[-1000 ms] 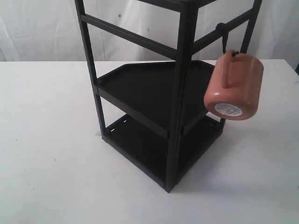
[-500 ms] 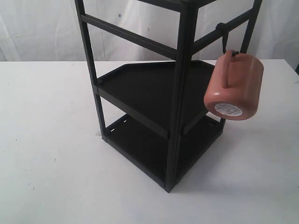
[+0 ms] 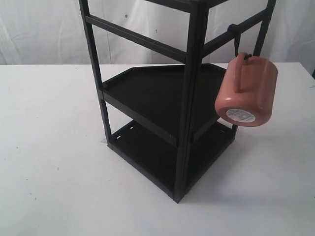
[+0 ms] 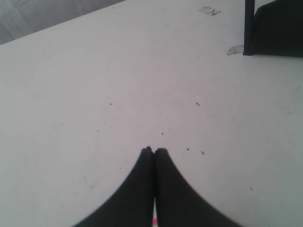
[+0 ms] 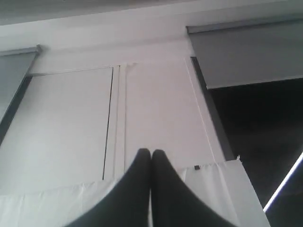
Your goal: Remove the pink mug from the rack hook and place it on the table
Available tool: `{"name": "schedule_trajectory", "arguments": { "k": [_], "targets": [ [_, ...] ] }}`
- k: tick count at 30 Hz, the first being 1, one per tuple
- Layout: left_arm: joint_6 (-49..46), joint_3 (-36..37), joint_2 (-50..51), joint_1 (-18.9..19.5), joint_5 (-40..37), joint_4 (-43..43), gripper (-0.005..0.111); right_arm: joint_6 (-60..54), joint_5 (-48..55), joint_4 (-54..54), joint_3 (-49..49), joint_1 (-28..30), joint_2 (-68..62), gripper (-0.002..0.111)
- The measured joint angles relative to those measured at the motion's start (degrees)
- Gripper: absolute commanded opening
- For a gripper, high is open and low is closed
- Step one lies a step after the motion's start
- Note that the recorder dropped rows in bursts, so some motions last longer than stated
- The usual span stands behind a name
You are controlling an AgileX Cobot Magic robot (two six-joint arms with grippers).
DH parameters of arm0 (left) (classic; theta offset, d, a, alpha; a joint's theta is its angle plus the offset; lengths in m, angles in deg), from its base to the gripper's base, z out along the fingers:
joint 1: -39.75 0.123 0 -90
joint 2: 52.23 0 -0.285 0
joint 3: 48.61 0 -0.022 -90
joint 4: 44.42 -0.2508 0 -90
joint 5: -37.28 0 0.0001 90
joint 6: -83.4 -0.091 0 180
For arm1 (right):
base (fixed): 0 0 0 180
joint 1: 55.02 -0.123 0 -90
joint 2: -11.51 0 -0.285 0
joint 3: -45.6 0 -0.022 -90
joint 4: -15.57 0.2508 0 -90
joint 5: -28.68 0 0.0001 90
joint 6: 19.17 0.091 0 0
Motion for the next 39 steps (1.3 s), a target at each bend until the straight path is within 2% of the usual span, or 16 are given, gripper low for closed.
{"name": "schedule_trajectory", "arguments": {
  "k": [2, 5, 12, 23, 26, 29, 33, 35, 39],
  "targets": [
    [0.00, 0.00, 0.00, 0.00, 0.00, 0.00, 0.000, -1.24, 5.55, 0.00, 2.42, 0.00, -3.46, 0.000],
    [0.00, 0.00, 0.00, 0.00, 0.00, 0.00, 0.000, -9.79, 20.17, 0.00, 2.83, 0.00, -11.16, 0.000],
    [0.00, 0.00, 0.00, 0.00, 0.00, 0.00, 0.000, -9.61, 31.65, 1.74, 4.98, -0.08, -22.35, 0.000],
    [0.00, 0.00, 0.00, 0.00, 0.00, 0.00, 0.000, -10.20, 80.07, 2.45, 21.69, -0.08, -38.38, 0.000],
    [0.00, 0.00, 0.00, 0.00, 0.00, 0.00, 0.000, -15.70, 89.21, 7.60, 25.89, -0.08, -41.24, 0.000],
    [0.00, 0.00, 0.00, 0.00, 0.00, 0.00, 0.000, -24.20, 93.47, 18.47, 28.68, -0.08, -41.77, 0.000],
    [0.00, 0.00, 0.00, 0.00, 0.00, 0.00, 0.000, -38.79, 97.77, 39.56, 30.89, -0.08, -41.91, 0.000],
    [0.00, 0.00, 0.00, 0.00, 0.00, 0.00, 0.000, -43.42, 100.01, 46.59, 31.70, -0.12, -42.69, 0.000],
    [0.00, 0.00, 0.00, 0.00, 0.00, 0.00, 0.000, -46.81, 104.91, 52.06, 34.05, -0.21, -46.30, 0.000]
  ]
}}
